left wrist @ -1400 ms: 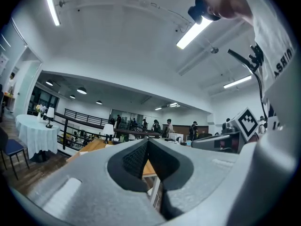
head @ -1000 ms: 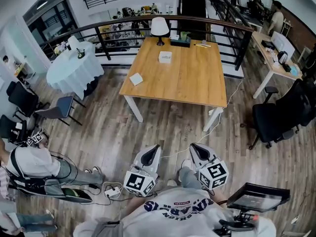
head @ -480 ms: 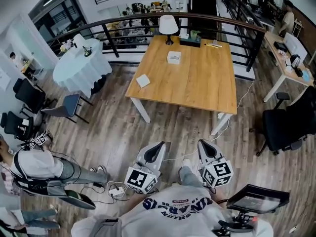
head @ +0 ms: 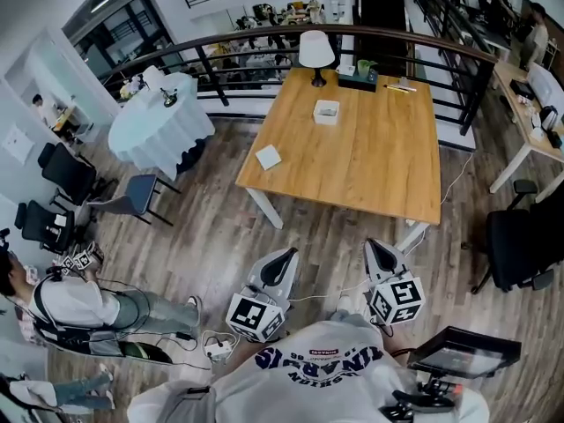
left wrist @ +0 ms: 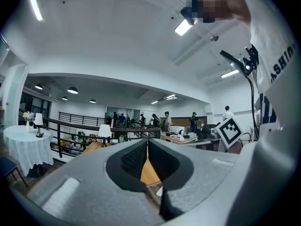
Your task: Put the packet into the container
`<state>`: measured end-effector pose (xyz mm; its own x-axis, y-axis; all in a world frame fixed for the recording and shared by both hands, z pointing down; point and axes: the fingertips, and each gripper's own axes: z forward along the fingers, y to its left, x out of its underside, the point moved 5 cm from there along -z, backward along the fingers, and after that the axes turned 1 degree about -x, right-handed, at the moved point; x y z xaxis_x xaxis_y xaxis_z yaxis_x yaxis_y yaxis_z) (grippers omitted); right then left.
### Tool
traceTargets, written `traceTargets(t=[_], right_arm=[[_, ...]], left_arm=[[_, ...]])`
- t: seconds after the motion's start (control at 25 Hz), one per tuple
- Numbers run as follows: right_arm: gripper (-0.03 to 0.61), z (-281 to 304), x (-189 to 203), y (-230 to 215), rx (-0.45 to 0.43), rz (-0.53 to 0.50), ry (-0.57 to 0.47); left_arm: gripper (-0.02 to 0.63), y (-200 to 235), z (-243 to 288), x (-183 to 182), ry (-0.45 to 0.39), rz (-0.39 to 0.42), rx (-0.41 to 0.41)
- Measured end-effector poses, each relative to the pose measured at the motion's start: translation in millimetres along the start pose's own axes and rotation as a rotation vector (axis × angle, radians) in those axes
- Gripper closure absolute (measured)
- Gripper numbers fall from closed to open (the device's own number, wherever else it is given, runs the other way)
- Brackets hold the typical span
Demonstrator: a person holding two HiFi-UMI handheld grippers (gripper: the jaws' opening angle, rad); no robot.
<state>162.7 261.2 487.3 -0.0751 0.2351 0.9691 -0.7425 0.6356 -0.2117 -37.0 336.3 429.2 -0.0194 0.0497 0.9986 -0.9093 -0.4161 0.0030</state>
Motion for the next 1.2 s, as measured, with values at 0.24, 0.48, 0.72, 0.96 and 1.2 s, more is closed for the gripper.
traceTargets(t=[0.24,0.48,0.72,0.96,1.2], right_arm=[[0.569,32,-12,-30,-0.016,-0.011,0.011],[0.568,66,-24,-62,-0.059,-0.035,0.038],[0.569,88,-21,-90,-0.081,-0.032,0.05],[0.568,100,-20,-102,-0.083,-0.012,0.042],[0.568,107,-14,-109,-0.08,0.004,0.075]], left_arm=[[0.609,20,40,-2,-0.013,-0.006,-0.021],[0.609,23,90,-2,-0.048,-0.079,0.012],[0.609,19,125,2,-0.051,-0.102,0.008],[0.609,8,131,8,-0.019,-0.069,0.028],[0.609,13,138,17,0.001,-0.06,0.022]])
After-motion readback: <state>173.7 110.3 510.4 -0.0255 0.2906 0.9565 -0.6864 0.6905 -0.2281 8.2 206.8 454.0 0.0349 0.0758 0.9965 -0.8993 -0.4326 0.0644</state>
